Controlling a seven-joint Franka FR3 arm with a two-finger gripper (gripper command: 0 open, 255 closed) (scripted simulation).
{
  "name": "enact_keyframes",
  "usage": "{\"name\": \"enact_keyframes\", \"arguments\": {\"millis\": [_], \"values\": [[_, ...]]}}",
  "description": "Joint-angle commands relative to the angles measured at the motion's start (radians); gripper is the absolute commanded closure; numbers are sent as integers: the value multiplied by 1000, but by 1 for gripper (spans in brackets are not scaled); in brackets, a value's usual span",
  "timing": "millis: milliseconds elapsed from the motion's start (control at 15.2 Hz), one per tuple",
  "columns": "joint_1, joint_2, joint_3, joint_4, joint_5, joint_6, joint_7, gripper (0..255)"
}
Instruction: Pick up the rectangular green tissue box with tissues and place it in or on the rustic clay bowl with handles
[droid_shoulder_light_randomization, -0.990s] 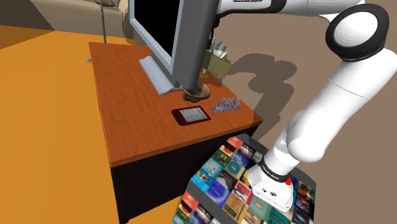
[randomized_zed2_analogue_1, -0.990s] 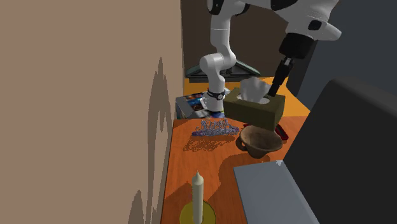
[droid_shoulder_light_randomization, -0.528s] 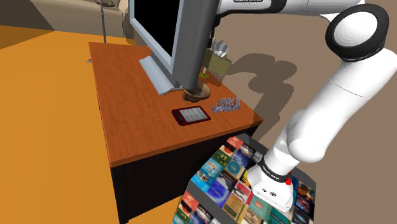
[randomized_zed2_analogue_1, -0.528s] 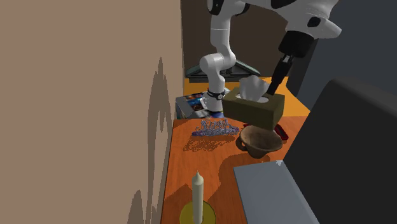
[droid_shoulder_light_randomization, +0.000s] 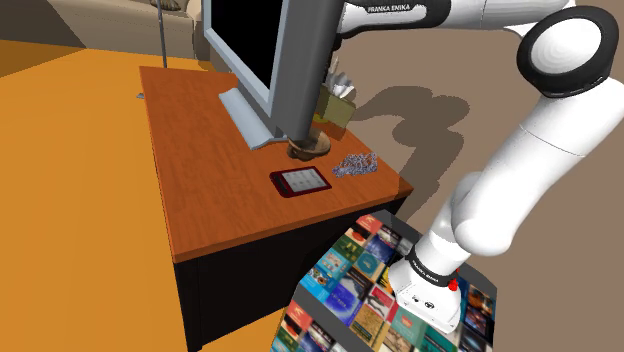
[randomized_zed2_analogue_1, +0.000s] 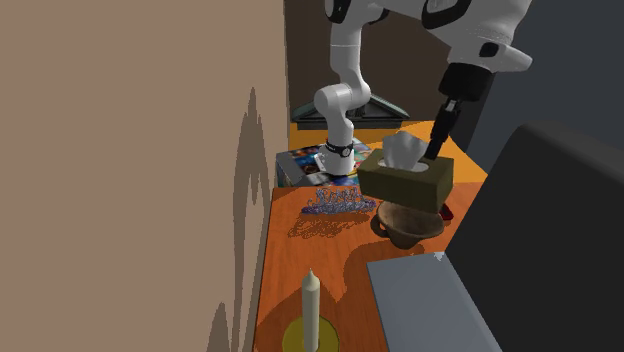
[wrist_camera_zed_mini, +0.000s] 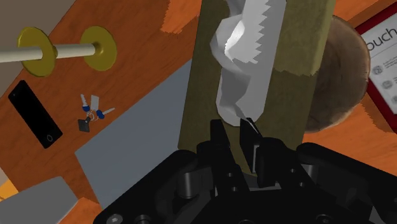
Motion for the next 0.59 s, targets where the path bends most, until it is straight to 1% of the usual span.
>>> {"name": "enact_keyframes", "arguments": {"millis": [0, 528], "values": [[22, 64, 22, -29, -13, 24, -4, 255], [29, 89, 6, -108, -27, 121, 33, 255]]}}
